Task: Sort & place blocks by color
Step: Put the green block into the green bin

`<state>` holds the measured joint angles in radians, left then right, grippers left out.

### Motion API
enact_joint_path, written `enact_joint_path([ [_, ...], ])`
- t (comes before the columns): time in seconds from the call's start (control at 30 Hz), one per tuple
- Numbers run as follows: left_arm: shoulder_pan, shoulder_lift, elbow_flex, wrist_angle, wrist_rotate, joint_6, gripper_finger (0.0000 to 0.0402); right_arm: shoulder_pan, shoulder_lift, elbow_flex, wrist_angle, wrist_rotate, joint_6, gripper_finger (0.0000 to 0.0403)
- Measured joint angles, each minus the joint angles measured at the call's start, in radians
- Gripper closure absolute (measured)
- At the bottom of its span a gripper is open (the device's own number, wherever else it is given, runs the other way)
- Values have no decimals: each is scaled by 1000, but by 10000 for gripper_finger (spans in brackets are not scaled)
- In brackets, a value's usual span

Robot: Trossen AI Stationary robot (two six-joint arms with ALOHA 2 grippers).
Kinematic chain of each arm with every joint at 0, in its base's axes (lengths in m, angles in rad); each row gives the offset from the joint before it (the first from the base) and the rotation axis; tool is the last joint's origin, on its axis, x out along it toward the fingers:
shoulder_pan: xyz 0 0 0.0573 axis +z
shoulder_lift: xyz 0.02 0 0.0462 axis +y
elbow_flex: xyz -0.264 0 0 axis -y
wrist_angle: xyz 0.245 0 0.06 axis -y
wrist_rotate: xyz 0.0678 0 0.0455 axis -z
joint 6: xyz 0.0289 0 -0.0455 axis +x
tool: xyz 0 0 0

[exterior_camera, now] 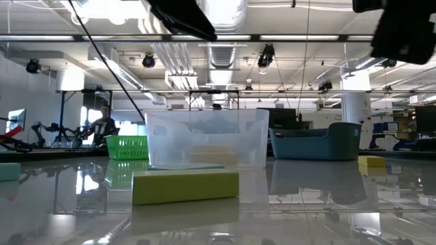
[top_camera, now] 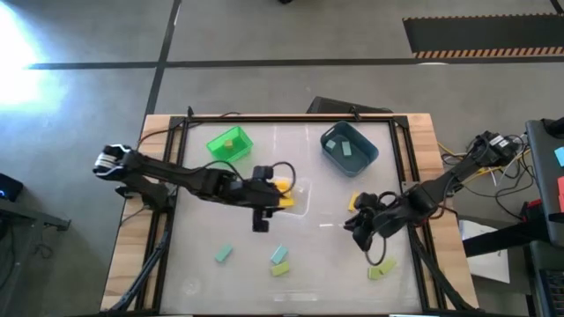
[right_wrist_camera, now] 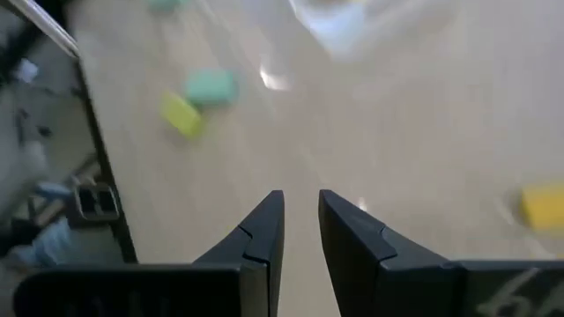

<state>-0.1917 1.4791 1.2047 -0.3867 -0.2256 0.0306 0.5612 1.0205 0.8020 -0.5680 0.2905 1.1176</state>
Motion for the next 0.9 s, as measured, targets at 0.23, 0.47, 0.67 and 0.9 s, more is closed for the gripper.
enact_joint_path([
  [0.23,0,-96,-69,62,-39,0,267,36,180,136,-252,-240,256,340],
  [0.47,0,-139,-71,65,-50,1,267,121,315,205,-264,-416,477,340],
  [0.67,0,-141,-72,63,-53,8,267,221,400,208,-260,-485,716,340],
  [0.9,0,-141,-82,63,-61,12,267,296,486,207,-216,-482,911,303],
])
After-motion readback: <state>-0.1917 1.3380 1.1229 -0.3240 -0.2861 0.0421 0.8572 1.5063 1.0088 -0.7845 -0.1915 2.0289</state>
